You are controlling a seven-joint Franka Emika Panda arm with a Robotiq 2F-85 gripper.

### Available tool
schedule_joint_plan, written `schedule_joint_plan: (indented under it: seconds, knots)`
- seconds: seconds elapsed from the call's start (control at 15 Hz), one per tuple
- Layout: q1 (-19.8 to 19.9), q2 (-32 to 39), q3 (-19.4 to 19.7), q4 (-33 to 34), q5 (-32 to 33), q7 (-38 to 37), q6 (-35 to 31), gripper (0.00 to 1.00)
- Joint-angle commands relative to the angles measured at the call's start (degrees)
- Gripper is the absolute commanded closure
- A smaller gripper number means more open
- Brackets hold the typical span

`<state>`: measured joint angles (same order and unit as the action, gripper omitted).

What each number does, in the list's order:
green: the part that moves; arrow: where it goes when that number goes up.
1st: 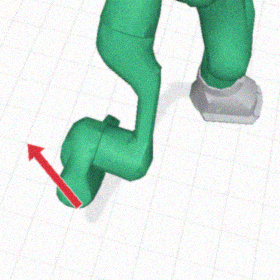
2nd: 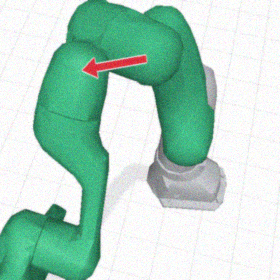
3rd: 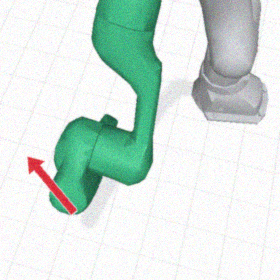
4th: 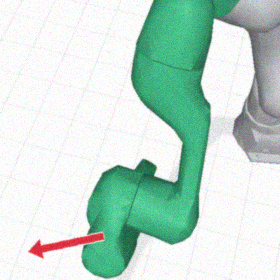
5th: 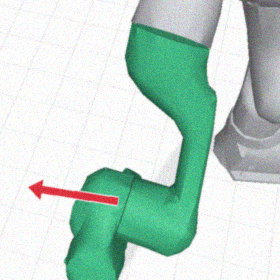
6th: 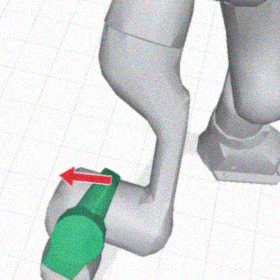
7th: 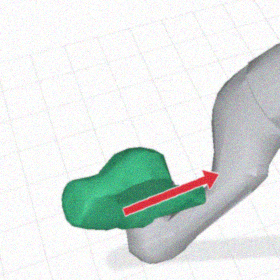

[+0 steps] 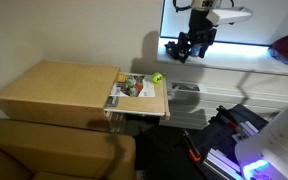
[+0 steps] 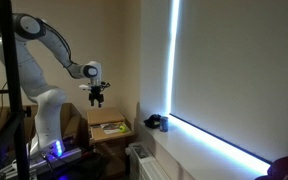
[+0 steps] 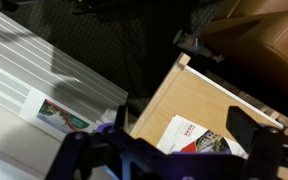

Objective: Put the ball on the can on the window sill

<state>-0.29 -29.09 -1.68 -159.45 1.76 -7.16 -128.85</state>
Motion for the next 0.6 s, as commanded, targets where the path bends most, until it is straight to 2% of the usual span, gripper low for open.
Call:
schedule_joint_plan:
  seconds: [0.0,0.13,0.27,0.33,0.4,0.53]
  knots:
    - [0.3,0.3,-0.3,0.4,-0.2,0.2,0.1,0.0]
    - [0.3,-0.5,-0.3,0.6,-0.2,0.2,0.2,0.0]
    - [2.1,4.1,0.7,0.6,-1.2,-2.9,-3.8,0.0]
    - [1.3,6.2,2.7,1.2,-4.8,-2.0,-4.9,0.0]
    - [0.9,11.0,2.6,4.9,-7.1,-3.5,-6.6,0.0]
    - [0.6,14.6,3.3,6.8,-11.0,-3.8,-10.5,0.0]
